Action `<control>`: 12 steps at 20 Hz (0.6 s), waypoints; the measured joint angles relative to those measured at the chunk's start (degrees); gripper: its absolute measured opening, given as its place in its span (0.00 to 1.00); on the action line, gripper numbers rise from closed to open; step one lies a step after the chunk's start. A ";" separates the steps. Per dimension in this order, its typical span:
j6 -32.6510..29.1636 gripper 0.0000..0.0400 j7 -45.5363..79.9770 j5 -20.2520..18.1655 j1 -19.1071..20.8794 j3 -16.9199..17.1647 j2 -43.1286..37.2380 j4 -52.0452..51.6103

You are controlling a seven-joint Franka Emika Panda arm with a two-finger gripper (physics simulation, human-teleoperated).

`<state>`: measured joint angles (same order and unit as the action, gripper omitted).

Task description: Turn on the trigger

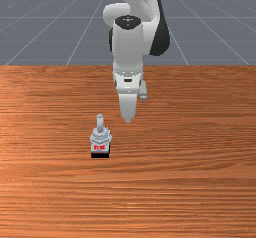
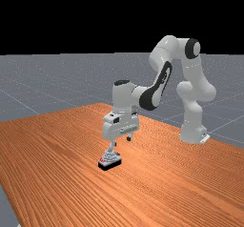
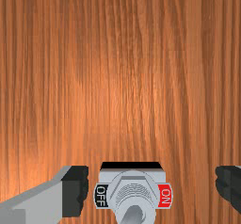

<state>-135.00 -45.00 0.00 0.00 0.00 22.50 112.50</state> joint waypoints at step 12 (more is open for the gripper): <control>37.23 0.00 -1.44 0.00 0.00 -0.20 -9.68 -28.08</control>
<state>-97.77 -46.44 0.00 0.00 -0.20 12.82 84.42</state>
